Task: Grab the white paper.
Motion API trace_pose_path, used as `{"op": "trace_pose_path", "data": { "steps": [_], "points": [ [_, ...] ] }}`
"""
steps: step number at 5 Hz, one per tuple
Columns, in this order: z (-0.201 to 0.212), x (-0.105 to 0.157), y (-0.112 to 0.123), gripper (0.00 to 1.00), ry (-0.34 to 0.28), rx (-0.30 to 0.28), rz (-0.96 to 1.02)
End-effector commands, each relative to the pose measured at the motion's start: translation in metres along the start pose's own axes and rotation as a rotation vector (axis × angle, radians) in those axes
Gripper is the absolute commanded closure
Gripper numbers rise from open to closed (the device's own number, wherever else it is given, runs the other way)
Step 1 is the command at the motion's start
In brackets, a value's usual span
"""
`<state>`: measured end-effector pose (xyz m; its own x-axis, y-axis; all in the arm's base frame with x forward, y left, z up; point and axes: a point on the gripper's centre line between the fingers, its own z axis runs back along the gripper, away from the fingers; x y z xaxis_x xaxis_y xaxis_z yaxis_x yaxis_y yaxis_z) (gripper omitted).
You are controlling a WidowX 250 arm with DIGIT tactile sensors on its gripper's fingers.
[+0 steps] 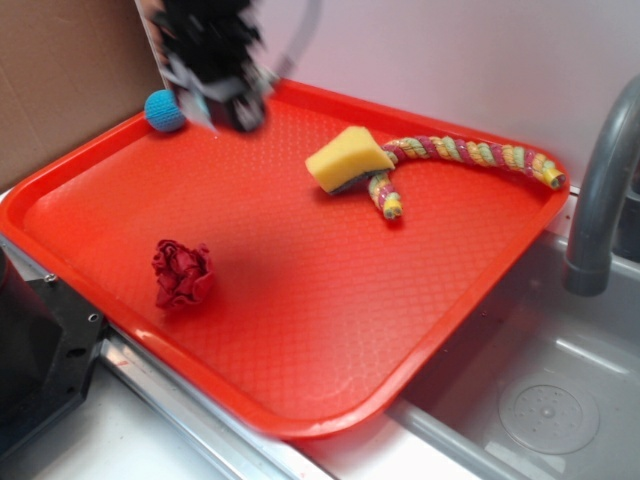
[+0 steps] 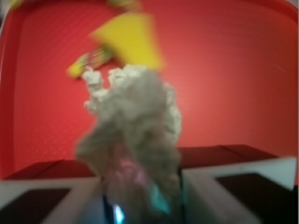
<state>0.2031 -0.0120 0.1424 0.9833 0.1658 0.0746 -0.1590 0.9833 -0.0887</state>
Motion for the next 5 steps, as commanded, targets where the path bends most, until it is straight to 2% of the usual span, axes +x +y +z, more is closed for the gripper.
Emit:
{"op": "trace_pose_path", "data": {
  "steps": [1,2,3,4,5],
  "points": [
    [0.069,0.031,0.06,1.0,-0.113,0.054,0.257],
    [0.075,0.027,0.042,1.0,-0.128,0.072,0.204],
    [0.079,0.022,0.034,1.0,-0.136,0.061,0.174],
    [0.076,0.015,0.022,1.0,-0.12,0.082,0.125],
    [0.075,0.015,0.022,1.0,-0.123,0.078,0.126]
  ]
}}
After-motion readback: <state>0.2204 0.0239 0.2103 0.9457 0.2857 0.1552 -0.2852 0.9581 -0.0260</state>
